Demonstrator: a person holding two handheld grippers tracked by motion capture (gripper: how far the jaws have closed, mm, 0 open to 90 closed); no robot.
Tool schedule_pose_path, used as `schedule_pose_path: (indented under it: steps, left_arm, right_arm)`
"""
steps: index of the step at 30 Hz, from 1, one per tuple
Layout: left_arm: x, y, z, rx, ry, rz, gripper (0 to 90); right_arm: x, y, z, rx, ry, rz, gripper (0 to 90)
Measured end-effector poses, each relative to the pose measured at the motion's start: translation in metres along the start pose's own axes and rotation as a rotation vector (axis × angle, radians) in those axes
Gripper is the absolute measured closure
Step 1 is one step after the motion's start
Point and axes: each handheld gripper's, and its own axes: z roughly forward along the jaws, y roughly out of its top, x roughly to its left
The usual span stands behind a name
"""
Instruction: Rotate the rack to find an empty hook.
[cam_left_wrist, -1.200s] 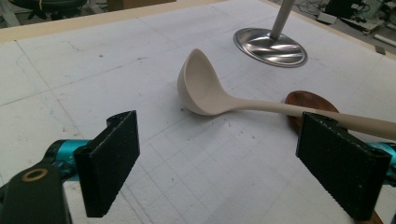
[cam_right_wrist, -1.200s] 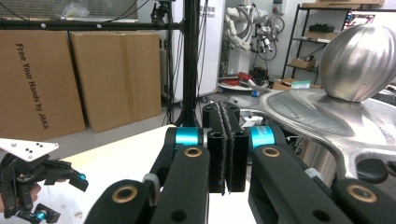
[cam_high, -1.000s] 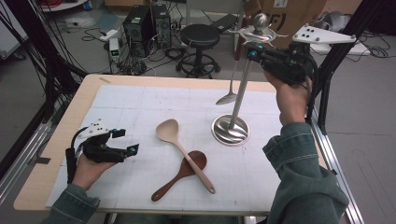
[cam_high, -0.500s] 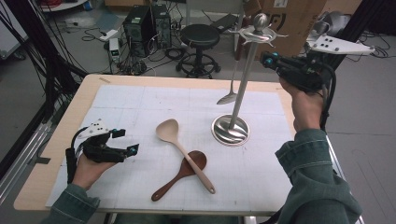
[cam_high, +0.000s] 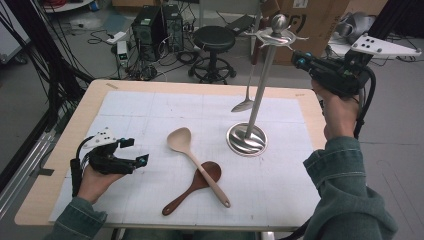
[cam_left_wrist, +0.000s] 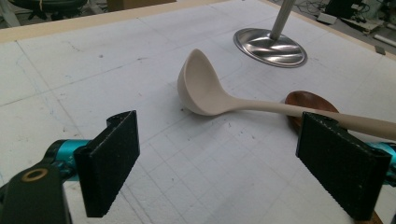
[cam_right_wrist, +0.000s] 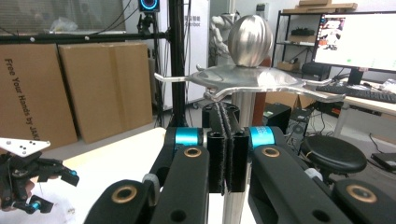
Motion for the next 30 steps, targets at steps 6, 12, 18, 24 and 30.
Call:
schedule_pose_path:
  steps: [6, 12, 18, 24, 30]
  left_arm:
    - [0.000, 0.000, 0.000, -0.003, 0.000, -0.001, 14.2]
    - [0.000, 0.000, 0.000, -0.004, 0.000, -0.002, 14.2]
    - [0.000, 0.000, 0.000, -0.005, 0.001, 0.003, 14.2]
    - [0.000, 0.000, 0.000, -0.005, 0.000, -0.001, 14.2]
    - [0.000, 0.000, 0.000, -0.005, 0.000, -0.002, 14.2]
  right_arm:
    - [0.000, 0.002, 0.000, 0.009, -0.006, -0.006, 89.7]
    - [-0.001, 0.002, -0.002, 0.012, -0.009, -0.010, 89.6]
    - [0.001, 0.006, 0.000, 0.016, -0.007, -0.028, 89.6]
    - [0.005, 0.009, 0.003, 0.022, 0.004, -0.039, 89.7]
    - [0.013, 0.013, 0.014, 0.043, 0.024, -0.066, 89.6]
